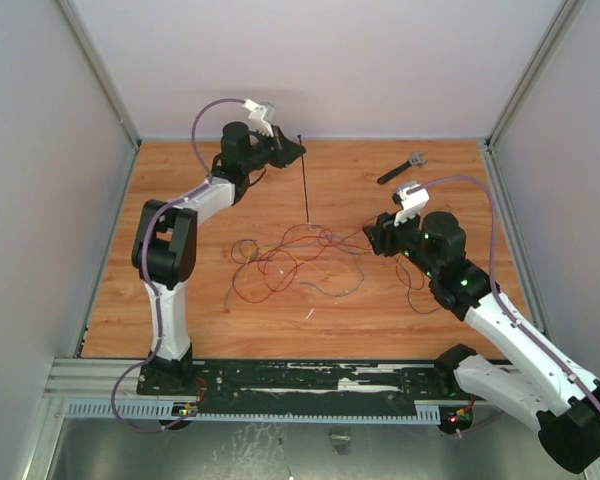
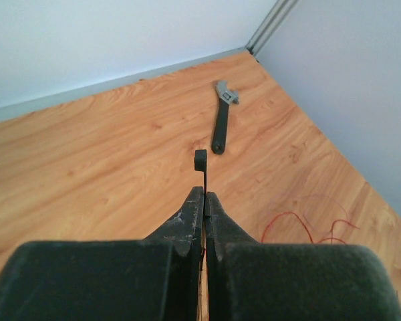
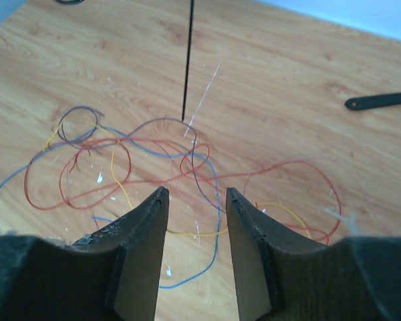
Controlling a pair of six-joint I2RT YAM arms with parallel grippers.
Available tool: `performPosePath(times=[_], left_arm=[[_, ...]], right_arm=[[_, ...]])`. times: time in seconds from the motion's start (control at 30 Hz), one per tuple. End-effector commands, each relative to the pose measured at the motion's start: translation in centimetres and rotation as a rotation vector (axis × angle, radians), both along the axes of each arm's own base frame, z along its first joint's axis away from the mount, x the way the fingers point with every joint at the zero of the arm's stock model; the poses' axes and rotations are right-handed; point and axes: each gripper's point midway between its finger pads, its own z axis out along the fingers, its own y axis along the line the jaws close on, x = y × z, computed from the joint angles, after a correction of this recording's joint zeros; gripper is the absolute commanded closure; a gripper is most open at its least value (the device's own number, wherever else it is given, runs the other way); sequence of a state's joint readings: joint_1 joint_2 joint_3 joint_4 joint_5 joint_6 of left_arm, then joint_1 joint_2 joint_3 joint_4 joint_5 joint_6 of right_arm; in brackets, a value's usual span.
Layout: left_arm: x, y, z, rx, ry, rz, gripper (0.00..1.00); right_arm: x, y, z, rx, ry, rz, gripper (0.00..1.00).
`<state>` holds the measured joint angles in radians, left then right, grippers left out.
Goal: Zip-tie the wires
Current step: Pick up the ribbon from the center of the board.
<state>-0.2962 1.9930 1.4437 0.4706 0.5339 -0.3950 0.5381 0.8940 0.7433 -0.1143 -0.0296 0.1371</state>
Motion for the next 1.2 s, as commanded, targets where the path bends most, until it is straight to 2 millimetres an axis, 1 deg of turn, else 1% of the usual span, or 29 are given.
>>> performPosePath(times=[0.0,0.17,0.4,0.53,0.73,0.87,1.03,1.17], left_arm=[[1.7,-1.7,0.4,-0.001,-0.092,-0.084,1.0],[3.7,-2.2,-1.6,0.028,-0.113,-0.083,1.0],[4.8,-2.7,-2.0,0.01,-0.15,-0.09,1.0],[5.4,-3.4,-2.4,0.009,-0.147,-0.117,1.0],[5.1,-4.9,-3.1,0.014,-0.154,-0.182,1.0],[4.6,-5.8,-4.4,0.05,-0.141,-0.233,1.0],[2.9,-6.9,-6.5,0.123,-0.1,-0.306,1.0],[1.6,-7.7,-7.5,0.175,-0.09,-0.346,1.0]], right_arm=[[-1.2,-0.2,-1.2,0.016,0.033,0.023,0.59],[-1.6,-0.1,-2.3,0.005,0.057,0.041,0.59],[-1.8,0.2,-3.7,0.009,0.09,0.056,0.58],[-1.6,0.5,-3.8,0.013,0.087,0.063,0.58],[-1.4,0.9,-4.2,0.004,0.098,0.077,0.58],[-1.4,0.8,-4.4,0.003,0.099,0.075,0.57],[-1.6,0.7,-4.8,-0.007,0.105,0.077,0.57],[-1.7,0.8,-4.8,-0.009,0.112,0.084,0.54]])
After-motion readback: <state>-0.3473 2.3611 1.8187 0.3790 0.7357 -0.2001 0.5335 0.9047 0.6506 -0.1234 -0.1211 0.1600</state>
